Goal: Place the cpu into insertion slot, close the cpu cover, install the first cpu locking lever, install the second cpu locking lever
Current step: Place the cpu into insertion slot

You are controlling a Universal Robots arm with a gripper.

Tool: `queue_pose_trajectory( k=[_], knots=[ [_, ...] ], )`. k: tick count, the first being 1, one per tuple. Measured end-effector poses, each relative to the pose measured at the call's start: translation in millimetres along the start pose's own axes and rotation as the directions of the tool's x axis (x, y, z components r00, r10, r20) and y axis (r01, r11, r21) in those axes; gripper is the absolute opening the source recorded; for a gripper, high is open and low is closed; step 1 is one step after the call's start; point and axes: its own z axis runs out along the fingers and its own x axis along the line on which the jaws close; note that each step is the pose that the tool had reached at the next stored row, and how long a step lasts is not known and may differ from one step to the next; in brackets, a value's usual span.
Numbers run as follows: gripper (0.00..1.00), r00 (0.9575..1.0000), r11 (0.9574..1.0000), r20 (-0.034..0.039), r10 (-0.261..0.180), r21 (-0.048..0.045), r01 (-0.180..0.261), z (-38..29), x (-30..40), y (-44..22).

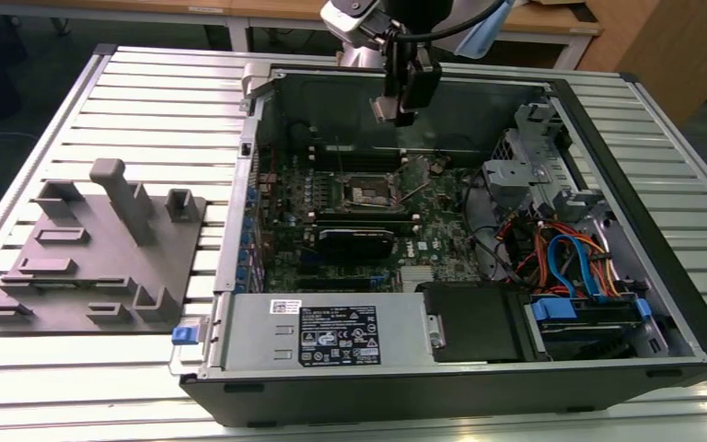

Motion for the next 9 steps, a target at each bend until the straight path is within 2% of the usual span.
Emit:
queue_pose_trajectory(
  k=[6,9],
  knots=[
    [0.54,1.0000,1.0000,-0.0001,0.000,0.0004,0.000,0.2,0.0,0.0],
    [0.54,1.0000,1.0000,-0.0006,0.003,0.0047,-0.003,0.8,0.0,0.0]
  ],
)
